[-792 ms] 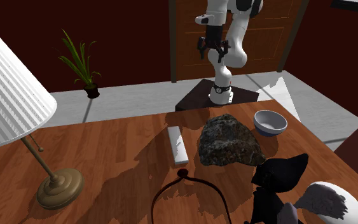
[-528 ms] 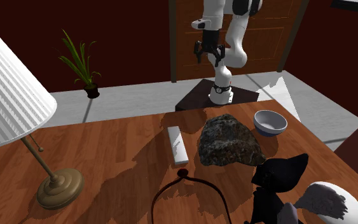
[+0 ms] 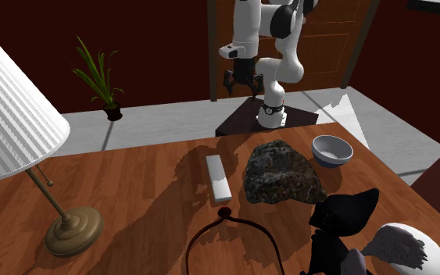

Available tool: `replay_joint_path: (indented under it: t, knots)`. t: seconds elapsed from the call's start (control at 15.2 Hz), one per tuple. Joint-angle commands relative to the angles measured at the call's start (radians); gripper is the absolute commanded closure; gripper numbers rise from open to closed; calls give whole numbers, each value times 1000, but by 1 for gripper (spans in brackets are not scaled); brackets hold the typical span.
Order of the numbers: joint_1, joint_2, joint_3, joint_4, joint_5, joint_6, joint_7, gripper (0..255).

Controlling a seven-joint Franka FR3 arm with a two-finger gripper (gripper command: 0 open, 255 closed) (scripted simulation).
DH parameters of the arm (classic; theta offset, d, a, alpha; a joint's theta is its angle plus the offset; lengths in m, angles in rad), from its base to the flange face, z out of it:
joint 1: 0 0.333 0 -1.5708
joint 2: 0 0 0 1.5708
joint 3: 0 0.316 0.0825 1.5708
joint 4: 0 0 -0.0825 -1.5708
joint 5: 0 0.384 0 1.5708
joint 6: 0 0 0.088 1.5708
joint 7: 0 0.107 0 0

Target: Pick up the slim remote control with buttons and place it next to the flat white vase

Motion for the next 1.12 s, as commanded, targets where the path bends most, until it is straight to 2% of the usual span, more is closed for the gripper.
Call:
replay_joint_path:
  t: [0.0, 0.53, 1.06]
  knots:
    - [8, 88, -9, 44, 1, 39, -43, 0]
    - [30, 410, -22, 253, 16, 128, -202, 0]
    - [36, 734, 0, 544, 25, 139, -334, 0]
